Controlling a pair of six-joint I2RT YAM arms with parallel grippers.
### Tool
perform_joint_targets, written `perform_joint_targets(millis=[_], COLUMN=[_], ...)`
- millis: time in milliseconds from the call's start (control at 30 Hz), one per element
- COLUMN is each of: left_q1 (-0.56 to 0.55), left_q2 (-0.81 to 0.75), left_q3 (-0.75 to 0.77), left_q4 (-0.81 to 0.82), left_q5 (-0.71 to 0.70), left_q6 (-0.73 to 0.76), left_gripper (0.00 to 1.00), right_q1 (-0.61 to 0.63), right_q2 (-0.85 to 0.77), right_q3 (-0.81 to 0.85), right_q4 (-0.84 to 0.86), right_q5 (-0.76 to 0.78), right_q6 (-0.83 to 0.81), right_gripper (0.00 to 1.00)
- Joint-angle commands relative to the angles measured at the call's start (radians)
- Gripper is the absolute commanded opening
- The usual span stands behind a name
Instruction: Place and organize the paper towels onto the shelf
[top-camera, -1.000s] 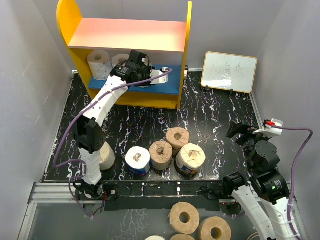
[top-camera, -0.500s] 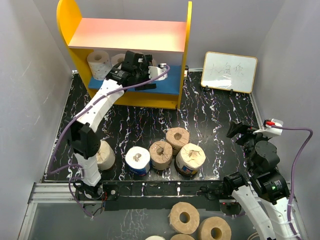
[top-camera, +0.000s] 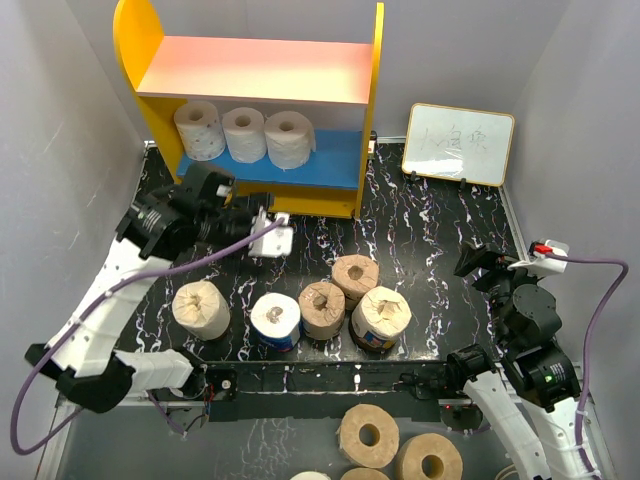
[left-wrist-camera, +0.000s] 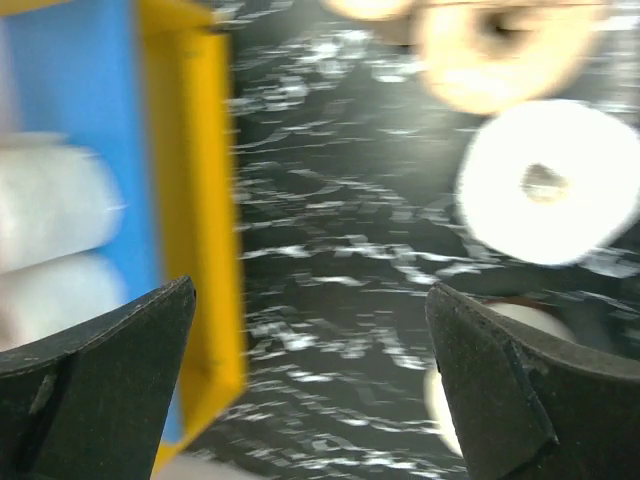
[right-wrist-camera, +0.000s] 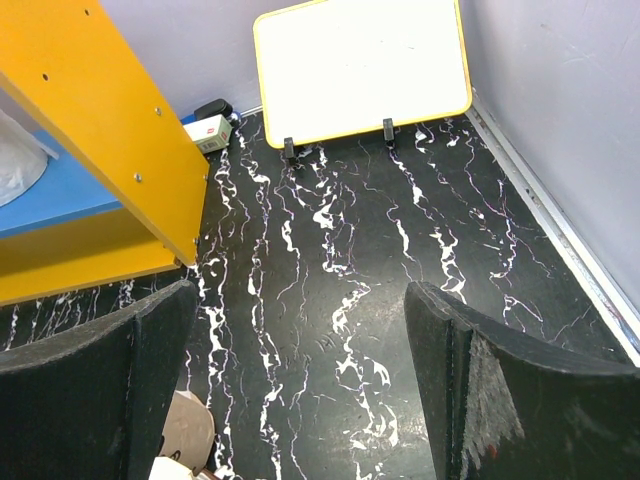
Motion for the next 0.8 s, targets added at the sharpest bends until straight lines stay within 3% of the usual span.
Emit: perform_joint_targets(millis=[0,133,200,300,567,767], left_q1=[-0.018,-0.059,-0.069,-0.078,-0.108,-0.123], left_q2=[-0.136,-0.186,-0.231,-0.299,-0.43,-0.439], left_q3=[-0.166,-0.331,-0.381,-0.448,-0.712,-0.78], left_q4=[-0.333,-0.339,-0.326,-0.263,-0.016,0.088], left_q5=[0.273,0.198,0.237,0.327,0.249,0.29], left_q6=[-0.035,-0.068,-0.046,-0.024,0.037,0.017], left_gripper=[0.99,0.93,0.95,0.99,0.99,0.98], right_q1=[0.005,0.005,0.005,0.004,0.004,0.004], right_q2=[-0.012,0.015,0.021,0.014,0.013,0.017], right_q3=[-0.002,-0.002,-0.002,-0.001,-0.001,0.0], right_q4=[0.05,0.05,0.051,0.051,0.047,0.045], right_q5=[0.003,-0.003,-0.003,0.007,0.03,0.035], right_q6=[-0.002,-0.004,-0.005,-0.002,0.008,0.011], right_gripper=[0.84,0.84,0.84,0.84,0.84,0.84])
